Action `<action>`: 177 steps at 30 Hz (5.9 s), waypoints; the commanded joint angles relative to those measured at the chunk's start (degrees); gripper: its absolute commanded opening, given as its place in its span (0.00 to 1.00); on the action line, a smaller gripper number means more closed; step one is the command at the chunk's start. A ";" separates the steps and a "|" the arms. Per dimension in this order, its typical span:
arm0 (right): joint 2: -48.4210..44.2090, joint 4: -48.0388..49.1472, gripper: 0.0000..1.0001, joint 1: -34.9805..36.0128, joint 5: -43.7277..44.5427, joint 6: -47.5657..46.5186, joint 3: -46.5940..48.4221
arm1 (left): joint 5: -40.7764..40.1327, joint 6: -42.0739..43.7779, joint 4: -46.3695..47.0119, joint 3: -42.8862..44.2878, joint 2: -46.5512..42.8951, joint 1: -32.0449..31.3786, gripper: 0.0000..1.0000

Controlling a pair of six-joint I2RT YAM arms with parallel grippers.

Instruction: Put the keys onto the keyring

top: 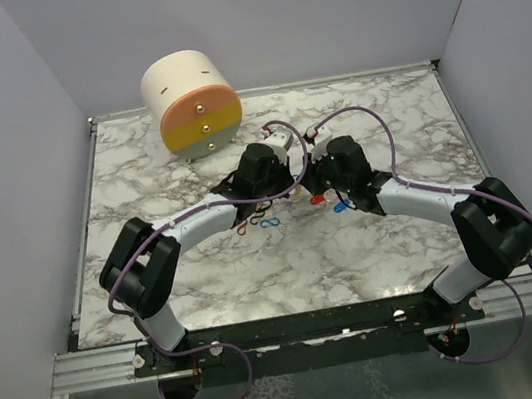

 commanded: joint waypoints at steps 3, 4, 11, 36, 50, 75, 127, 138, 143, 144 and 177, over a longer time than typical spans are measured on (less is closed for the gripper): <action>-0.93 1.69 0.01 0.37 3.16 0.20 0.61 | 2.48 0.75 -0.18 -0.19 -3.15 -0.50 0.00; -0.97 1.58 0.01 0.36 3.41 0.11 0.53 | 2.49 0.76 -0.20 -0.35 -3.26 -0.50 0.00; -1.51 0.86 0.01 0.36 5.28 -0.30 0.37 | 2.75 1.02 -0.92 -0.67 -3.81 -0.51 0.00; -4.62 -0.35 0.01 0.36 9.57 -1.05 -0.79 | -3.26 1.19 -2.49 -3.93 -7.54 -0.33 0.59; 4.67 -0.16 0.01 0.29 11.32 -1.72 9.35 | -22.55 -3.95 1.13 -17.74 -25.92 -0.08 0.99; 35.24 -2.29 0.20 -3.58 13.06 -3.06 40.76 | -28.54 -8.95 5.26 -28.16 -29.26 0.38 0.99; -11.98 -9.49 0.47 -3.51 15.84 3.08 -0.04 | -27.96 -9.02 6.09 -30.41 -12.30 1.53 0.71; -13.00 -9.59 0.46 -3.55 17.14 3.17 -0.38 | -25.32 -9.12 5.02 -29.57 -10.39 1.62 0.50; -13.10 -9.84 0.45 -3.51 17.46 3.21 -0.36 | -23.54 -9.97 3.21 -29.76 -10.79 1.62 0.49; -13.08 -9.86 0.45 -3.55 17.56 3.25 -0.40 | -23.04 -10.06 3.14 -29.92 -11.00 1.62 0.50; -13.20 -9.77 0.43 -3.51 18.08 3.48 -0.59 | -21.79 -10.65 1.95 -30.92 -12.56 1.62 0.00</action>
